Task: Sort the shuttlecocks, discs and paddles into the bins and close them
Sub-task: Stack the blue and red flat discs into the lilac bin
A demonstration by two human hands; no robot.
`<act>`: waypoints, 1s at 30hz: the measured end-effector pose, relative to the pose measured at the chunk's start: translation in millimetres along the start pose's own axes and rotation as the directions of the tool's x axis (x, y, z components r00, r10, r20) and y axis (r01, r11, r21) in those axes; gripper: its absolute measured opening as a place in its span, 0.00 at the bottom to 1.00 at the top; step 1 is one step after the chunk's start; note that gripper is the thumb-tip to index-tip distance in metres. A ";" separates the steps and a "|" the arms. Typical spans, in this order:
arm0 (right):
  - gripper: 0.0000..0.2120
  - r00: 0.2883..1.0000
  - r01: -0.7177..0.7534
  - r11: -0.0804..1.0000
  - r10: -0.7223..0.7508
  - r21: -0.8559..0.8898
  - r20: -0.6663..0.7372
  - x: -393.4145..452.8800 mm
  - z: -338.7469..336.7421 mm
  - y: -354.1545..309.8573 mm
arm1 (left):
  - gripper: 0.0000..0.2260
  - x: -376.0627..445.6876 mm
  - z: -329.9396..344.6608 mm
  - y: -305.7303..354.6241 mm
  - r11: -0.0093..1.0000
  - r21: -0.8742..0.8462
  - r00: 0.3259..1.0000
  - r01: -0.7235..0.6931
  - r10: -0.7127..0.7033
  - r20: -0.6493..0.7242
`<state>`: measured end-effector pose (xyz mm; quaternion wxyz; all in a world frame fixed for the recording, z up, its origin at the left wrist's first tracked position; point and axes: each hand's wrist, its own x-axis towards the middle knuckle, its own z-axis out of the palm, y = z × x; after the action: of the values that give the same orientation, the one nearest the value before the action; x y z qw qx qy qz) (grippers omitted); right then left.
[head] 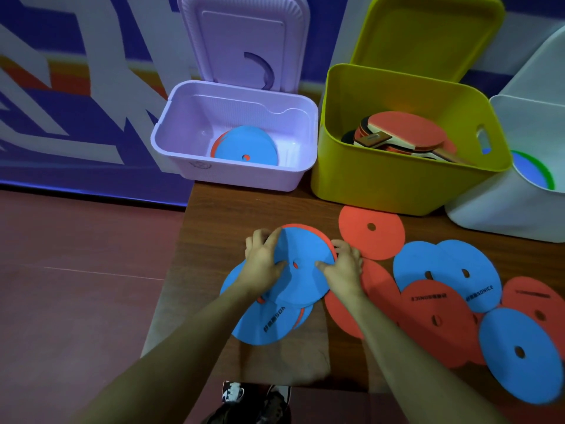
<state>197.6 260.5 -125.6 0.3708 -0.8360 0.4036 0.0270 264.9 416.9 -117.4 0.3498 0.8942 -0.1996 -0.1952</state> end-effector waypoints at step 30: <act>0.17 0.829 0.558 0.714 -0.471 0.422 -0.300 -50.1 -61.8 -115.2 | 0.31 -27.8 -102.9 43.2 0.964 0.035 0.844 -0.262 0.247 -0.477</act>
<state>228.3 299.6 5.2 0.5277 -0.7913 0.1773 -0.2530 282.2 457.7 -11.3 0.4249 0.8746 -0.2209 0.0760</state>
